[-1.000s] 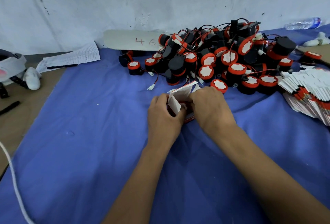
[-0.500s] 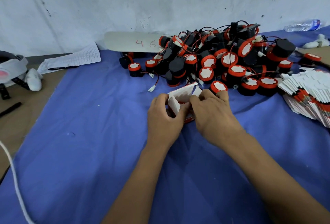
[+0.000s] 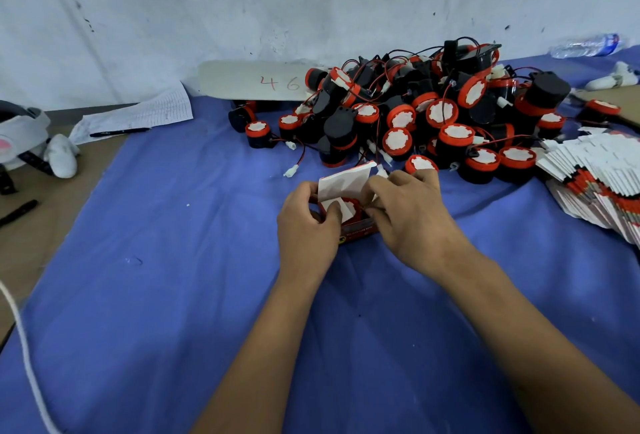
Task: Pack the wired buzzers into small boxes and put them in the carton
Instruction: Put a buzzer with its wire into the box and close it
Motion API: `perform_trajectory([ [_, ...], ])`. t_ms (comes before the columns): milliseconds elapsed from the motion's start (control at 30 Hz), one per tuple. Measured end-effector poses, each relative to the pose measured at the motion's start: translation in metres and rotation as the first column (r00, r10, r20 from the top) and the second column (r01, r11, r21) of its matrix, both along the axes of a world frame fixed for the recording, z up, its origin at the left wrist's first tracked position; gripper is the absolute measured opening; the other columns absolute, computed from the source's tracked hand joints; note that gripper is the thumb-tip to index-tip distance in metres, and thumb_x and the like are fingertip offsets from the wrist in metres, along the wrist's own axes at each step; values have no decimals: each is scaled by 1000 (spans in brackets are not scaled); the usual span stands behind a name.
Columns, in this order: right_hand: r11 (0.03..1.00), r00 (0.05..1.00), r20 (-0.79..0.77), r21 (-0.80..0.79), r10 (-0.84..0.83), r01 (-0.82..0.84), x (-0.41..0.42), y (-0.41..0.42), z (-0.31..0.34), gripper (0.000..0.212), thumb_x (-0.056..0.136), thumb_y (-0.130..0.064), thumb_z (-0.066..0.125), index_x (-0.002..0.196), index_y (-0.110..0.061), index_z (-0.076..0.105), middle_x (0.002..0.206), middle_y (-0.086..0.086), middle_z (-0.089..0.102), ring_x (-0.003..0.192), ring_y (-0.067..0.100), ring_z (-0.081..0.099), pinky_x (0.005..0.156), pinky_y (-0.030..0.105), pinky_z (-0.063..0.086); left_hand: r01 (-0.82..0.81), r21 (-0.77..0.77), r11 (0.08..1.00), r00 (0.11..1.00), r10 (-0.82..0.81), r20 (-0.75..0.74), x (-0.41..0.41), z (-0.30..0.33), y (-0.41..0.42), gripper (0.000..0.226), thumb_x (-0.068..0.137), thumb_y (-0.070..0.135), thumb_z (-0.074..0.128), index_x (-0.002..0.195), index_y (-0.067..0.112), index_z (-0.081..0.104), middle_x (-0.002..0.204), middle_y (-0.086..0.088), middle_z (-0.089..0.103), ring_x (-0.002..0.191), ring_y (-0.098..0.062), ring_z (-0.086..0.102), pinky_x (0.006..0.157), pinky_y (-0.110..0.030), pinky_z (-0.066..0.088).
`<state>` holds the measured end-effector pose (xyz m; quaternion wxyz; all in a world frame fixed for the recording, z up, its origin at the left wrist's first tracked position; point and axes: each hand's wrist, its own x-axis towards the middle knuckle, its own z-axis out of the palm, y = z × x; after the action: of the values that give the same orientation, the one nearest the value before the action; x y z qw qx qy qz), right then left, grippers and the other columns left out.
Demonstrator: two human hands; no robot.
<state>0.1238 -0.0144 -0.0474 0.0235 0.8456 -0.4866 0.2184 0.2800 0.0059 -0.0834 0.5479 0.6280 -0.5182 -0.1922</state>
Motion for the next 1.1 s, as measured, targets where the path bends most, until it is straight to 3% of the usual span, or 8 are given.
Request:
perform_trajectory([
  [100, 1000, 997, 77, 2, 3, -4, 2, -1, -2, 8, 97, -16, 63, 101, -19, 68, 91, 1, 69, 93, 20, 58, 101, 30, 26, 15, -9, 1000, 1000, -15, -25, 0, 2, 1, 38, 91, 9, 72, 96, 44, 58, 93, 21, 67, 77, 0, 63, 63, -10, 48],
  [233, 1000, 983, 183, -29, 3, 3, 2, 0, -1, 7, 90, -13, 73, 92, -18, 78, 78, -2, 71, 85, 20, 58, 98, 35, 35, 19, -1, 1000, 998, -19, -54, 0, 3, 1, 29, 91, 9, 73, 102, 35, 63, 94, 21, 69, 76, 0, 64, 63, -10, 49],
  [400, 992, 992, 10, -21, -122, 122, 7, -2, 7, 21, 99, -32, 60, 110, -37, 77, 90, -7, 67, 102, 17, 46, 97, 37, 33, 19, 4, 1000, 999, -19, -31, 0, 4, 2, 27, 91, 10, 72, 102, 33, 63, 96, 17, 69, 78, -3, 64, 63, -11, 49],
  [567, 982, 982, -29, 15, -189, 189, 18, -2, 12, 26, 98, -18, 53, 109, -26, 75, 98, -5, 73, 104, 21, 51, 91, 31, 44, -82, -141, 987, 982, 104, 157, -6, 8, 8, 39, 80, 7, 80, 104, 19, 53, 107, 1, 56, 83, -10, 52, 70, -11, 42],
  [733, 962, 964, -15, 55, -267, 268, 25, -2, 15, 26, 96, -12, 52, 109, -23, 73, 98, 0, 72, 92, 20, 64, 69, 28, 51, -39, -215, 976, 838, 150, 525, -8, 8, 9, 16, 87, -1, 71, 98, 11, 73, 118, -7, 53, 107, -22, 47, 78, -14, 37],
  [867, 953, 959, -13, 102, -284, 284, 26, -3, 19, 24, 96, -13, 54, 110, -23, 71, 99, 1, 70, 86, 22, 66, 69, 33, 56, -46, -157, 987, 800, 130, 585, -10, 4, 10, 22, 93, 4, 60, 100, 14, 78, 131, -11, 49, 119, -30, 40, 83, -34, 47],
  [967, 948, 954, -9, 113, -300, 299, 28, 0, 17, 23, 96, -12, 52, 108, -22, 70, 100, 3, 69, 83, 22, 63, 65, 32, 51, -42, -151, 988, 776, 127, 618, -12, 3, 9, 25, 94, 13, 59, 107, 23, 78, 129, -11, 47, 115, -27, 37, 89, -35, 45],
  [1100, 944, 951, -18, 123, -308, 308, 29, 4, 17, 20, 97, -9, 49, 102, -16, 67, 96, 5, 66, 75, 22, 52, 63, 31, 42, -51, -115, 992, 768, 112, 630, -16, 5, 9, 30, 95, 28, 48, 101, 28, 77, 132, -11, 48, 118, -31, 40, 92, -39, 41],
])
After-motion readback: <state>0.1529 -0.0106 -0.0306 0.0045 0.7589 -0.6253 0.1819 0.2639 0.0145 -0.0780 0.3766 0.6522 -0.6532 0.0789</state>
